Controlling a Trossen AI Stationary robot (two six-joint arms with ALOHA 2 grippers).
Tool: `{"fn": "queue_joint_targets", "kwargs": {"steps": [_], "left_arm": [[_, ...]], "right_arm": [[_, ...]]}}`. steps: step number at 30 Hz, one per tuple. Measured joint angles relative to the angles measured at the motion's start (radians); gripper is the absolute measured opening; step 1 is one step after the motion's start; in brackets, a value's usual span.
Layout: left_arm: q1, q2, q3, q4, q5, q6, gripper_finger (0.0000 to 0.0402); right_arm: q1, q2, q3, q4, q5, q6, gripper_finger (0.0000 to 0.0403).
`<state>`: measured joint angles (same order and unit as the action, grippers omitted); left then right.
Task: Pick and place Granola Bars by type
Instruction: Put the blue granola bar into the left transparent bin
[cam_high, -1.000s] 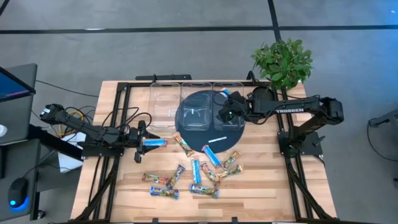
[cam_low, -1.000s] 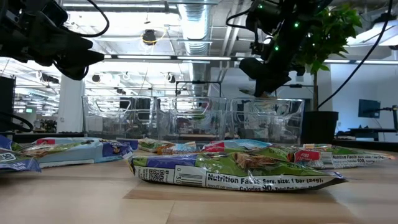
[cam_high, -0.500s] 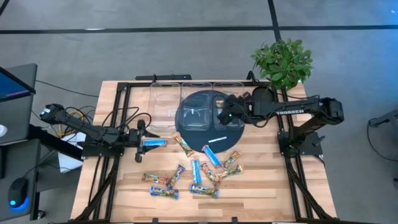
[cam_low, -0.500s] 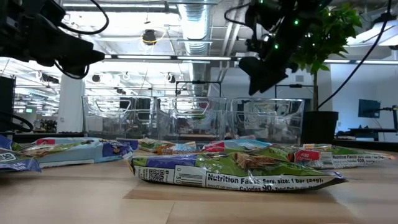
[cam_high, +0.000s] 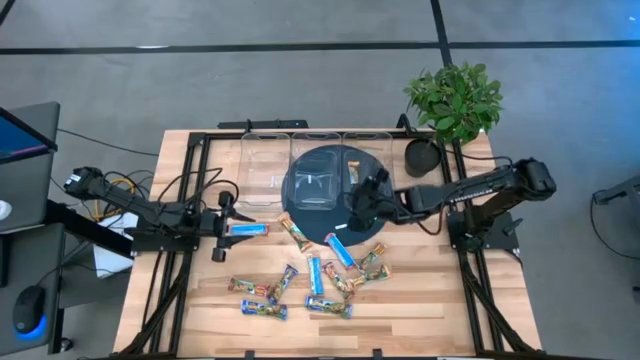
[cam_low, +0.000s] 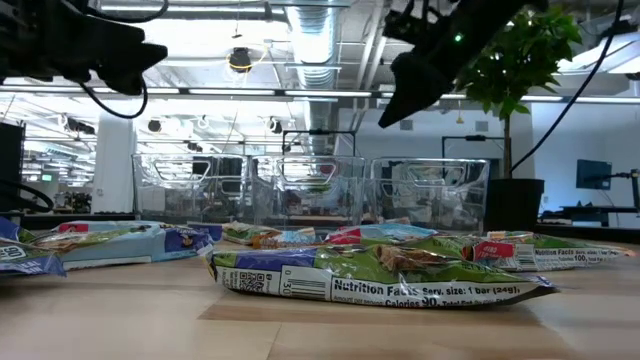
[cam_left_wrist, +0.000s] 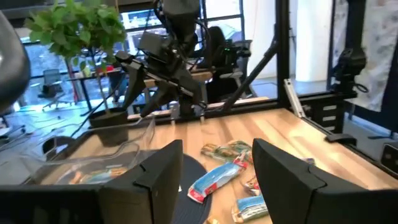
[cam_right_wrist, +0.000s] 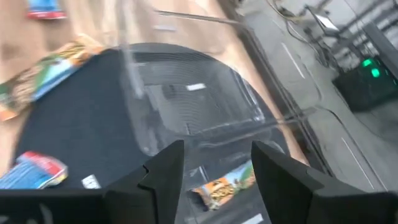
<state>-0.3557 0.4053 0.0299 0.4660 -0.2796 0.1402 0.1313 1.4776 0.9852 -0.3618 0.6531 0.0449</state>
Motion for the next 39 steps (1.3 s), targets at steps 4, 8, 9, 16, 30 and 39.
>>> {"fn": "queue_joint_targets", "kwargs": {"steps": [4,8,9,16,30,39], "left_arm": [[0.000,0.000,0.000,0.000,0.057,0.000,0.0190],[0.000,0.001,0.002,-0.012,0.087,-0.016,0.0190],[0.000,0.004,0.002,-0.023,0.075,-0.029,0.0190],[0.000,0.103,0.004,-0.083,-0.097,-0.120,0.0190],[0.000,0.519,0.282,-0.322,0.032,-0.310,0.0190],[-0.019,0.950,0.541,-0.464,0.148,-0.501,0.0190]], "right_arm": [[0.061,0.000,0.000,0.000,0.000,-0.046,0.0173],[0.126,0.000,0.000,0.000,0.001,-0.109,0.0169],[0.145,0.000,0.000,0.000,0.002,-0.123,0.0168],[0.286,0.000,0.000,0.000,0.002,-0.150,0.0170],[0.520,0.000,0.000,-0.004,0.004,-0.034,0.0167],[0.616,0.000,0.000,-0.201,0.128,0.235,0.0168]]}}
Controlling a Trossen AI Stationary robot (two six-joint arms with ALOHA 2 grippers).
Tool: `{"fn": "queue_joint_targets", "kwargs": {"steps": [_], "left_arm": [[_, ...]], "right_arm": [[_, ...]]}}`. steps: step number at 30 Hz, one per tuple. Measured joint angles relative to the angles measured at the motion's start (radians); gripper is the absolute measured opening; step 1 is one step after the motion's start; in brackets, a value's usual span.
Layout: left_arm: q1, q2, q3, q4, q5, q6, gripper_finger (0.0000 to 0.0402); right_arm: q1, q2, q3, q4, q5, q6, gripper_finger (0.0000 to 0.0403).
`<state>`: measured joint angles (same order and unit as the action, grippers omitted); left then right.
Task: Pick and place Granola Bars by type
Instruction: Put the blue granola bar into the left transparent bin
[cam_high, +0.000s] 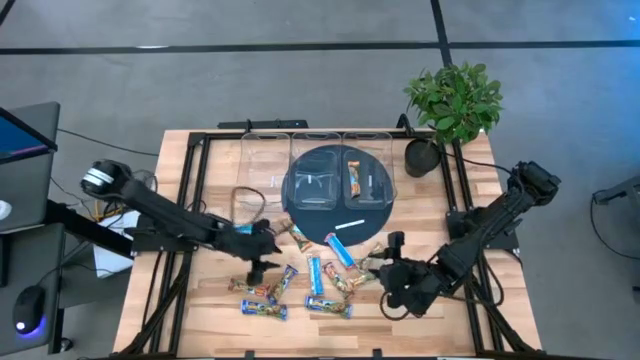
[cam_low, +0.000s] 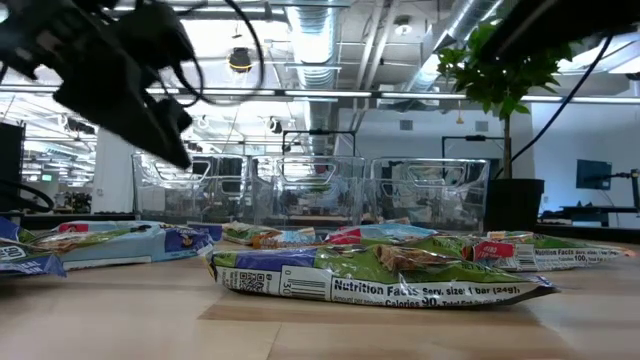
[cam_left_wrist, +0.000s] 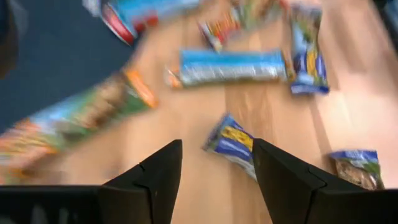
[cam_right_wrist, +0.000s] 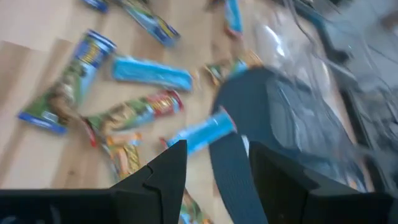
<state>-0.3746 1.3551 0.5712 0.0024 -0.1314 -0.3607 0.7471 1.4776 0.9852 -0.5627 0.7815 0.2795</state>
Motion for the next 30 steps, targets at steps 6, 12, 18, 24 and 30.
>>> {"fn": "queue_joint_targets", "kwargs": {"steps": [6,12,18,24,30], "left_arm": [[-0.038,0.233,0.236,-0.147,0.063,-0.046,0.0190],[-0.074,0.348,0.456,-0.400,0.004,-0.123,0.0190],[-0.090,0.400,0.534,-0.544,-0.048,-0.301,0.0190],[-0.111,0.400,0.534,-0.544,-0.063,-0.430,0.0190],[-0.118,0.400,0.534,-0.553,-0.110,-0.496,0.0190]], "right_arm": [[0.071,0.000,0.000,-0.089,0.076,0.143,0.0168],[0.151,0.000,0.000,-0.091,0.084,0.215,0.0168],[0.232,0.000,0.000,-0.095,0.107,0.294,0.0169],[0.288,0.000,0.000,-0.096,0.158,0.324,0.0169],[0.307,0.000,0.000,-0.096,0.167,0.342,0.0169]]}}
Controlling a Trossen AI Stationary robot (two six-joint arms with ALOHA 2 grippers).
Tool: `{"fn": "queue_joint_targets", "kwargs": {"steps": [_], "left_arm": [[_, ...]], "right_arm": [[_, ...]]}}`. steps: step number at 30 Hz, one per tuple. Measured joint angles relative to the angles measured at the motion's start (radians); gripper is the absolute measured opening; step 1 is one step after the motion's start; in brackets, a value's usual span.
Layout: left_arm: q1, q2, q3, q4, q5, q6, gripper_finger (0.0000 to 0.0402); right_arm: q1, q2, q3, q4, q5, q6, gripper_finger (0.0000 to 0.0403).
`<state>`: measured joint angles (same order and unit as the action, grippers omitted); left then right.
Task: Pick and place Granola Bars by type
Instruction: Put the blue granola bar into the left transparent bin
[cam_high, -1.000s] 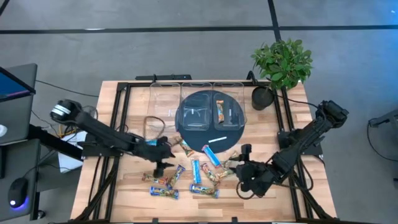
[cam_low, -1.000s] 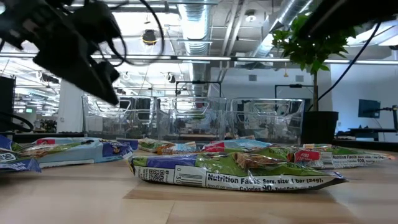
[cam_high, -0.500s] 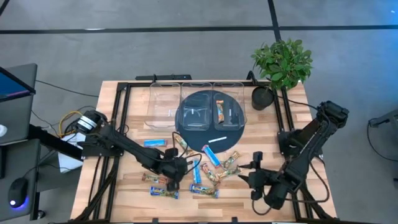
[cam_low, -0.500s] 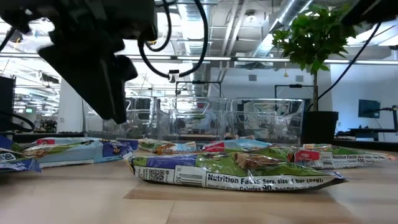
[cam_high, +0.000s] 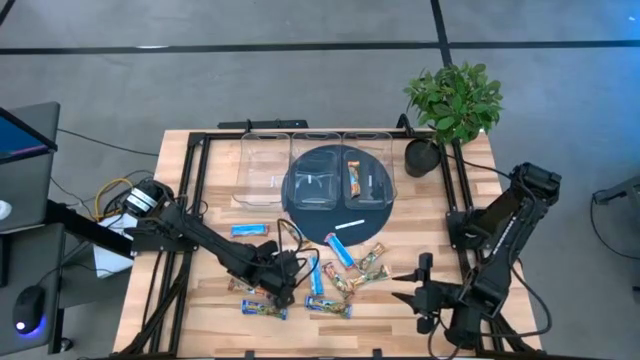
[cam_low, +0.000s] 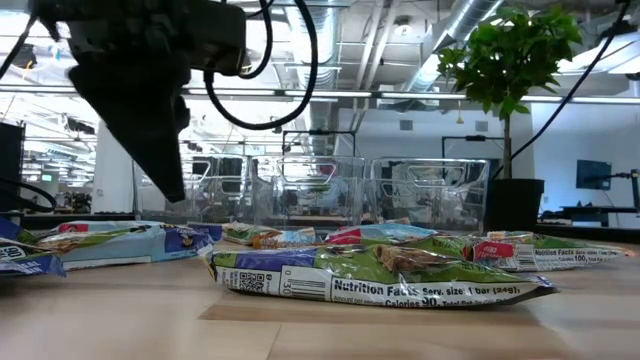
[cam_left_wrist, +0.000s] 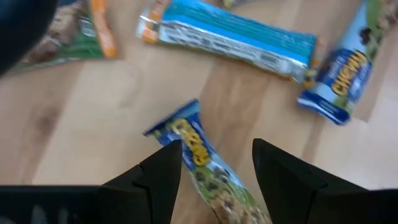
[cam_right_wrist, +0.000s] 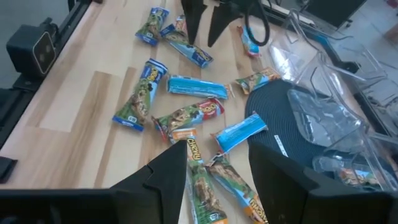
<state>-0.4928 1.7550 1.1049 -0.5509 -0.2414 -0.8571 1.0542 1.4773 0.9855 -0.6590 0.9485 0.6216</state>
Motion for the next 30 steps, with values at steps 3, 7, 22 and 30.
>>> {"fn": "queue_joint_targets", "kwargs": {"steps": [3,7,22,30], "left_arm": [[-0.004,0.000,0.000,0.000,-0.007,-0.006,0.0190],[-0.006,0.016,0.000,-0.013,-0.007,-0.022,0.0190],[-0.006,0.083,-0.019,-0.016,0.117,-0.051,0.0190],[-0.005,0.093,-0.026,-0.047,0.114,0.031,0.0178]], "right_arm": [[-0.001,0.000,0.000,0.000,0.000,0.000,0.0169],[-0.001,0.000,0.000,0.000,0.000,0.000,0.0169],[-0.010,0.000,0.000,-0.002,0.003,0.008,0.0169],[-0.029,0.000,-0.026,0.002,-0.001,0.008,0.0169]]}}
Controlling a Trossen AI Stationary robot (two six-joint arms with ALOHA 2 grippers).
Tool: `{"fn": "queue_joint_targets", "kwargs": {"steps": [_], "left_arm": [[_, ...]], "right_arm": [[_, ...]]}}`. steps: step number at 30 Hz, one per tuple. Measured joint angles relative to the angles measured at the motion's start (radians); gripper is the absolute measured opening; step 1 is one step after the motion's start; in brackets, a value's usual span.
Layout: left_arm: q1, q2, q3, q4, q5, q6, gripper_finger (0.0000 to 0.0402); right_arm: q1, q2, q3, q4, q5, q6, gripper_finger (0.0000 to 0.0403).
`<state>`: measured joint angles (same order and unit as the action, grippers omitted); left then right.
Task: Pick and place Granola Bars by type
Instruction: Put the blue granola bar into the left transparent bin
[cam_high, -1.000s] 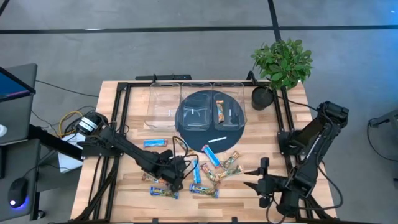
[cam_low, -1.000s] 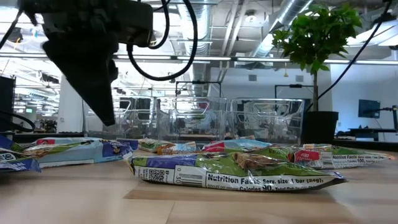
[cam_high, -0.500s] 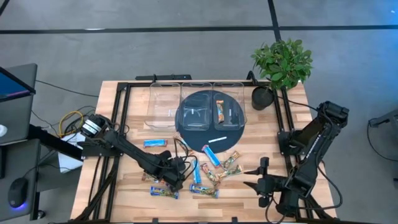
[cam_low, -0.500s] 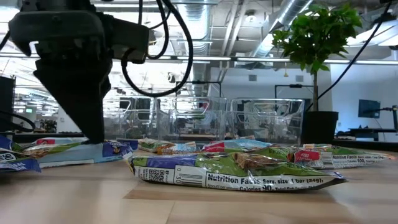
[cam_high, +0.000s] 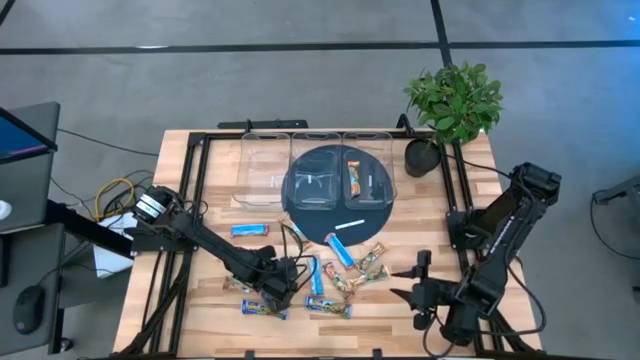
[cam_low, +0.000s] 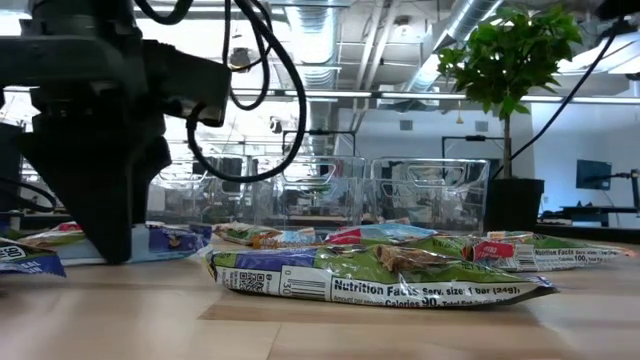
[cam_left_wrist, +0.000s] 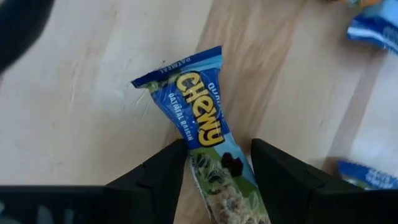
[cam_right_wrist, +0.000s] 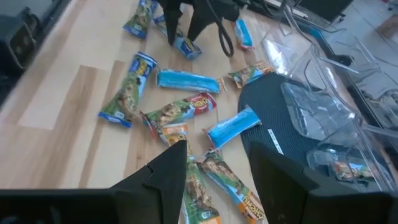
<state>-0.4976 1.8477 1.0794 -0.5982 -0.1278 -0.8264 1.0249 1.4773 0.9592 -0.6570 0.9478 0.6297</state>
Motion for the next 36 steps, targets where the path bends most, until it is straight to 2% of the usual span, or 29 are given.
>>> {"fn": "queue_joint_targets", "kwargs": {"steps": [11,22,28,32,36], "left_arm": [[0.025,-0.001,0.003,-0.015,-0.003,0.215,0.0110],[0.042,0.004,0.023,-0.034,-0.039,0.305,0.0100],[0.046,0.007,0.124,-0.133,-0.154,0.362,0.0099],[0.044,0.007,0.217,-0.289,-0.250,0.366,0.0099],[0.045,0.006,0.333,-0.504,-0.411,0.361,0.0099]], "right_arm": [[-0.046,0.000,-0.019,-0.002,-0.007,0.000,0.0169],[-0.046,0.000,-0.019,-0.009,-0.007,-0.001,0.0169],[-0.046,0.000,-0.019,-0.012,-0.006,-0.001,0.0169],[-0.046,0.000,-0.019,-0.013,-0.006,-0.001,0.0169],[-0.046,0.000,-0.019,-0.014,-0.005,-0.001,0.0169]]}}
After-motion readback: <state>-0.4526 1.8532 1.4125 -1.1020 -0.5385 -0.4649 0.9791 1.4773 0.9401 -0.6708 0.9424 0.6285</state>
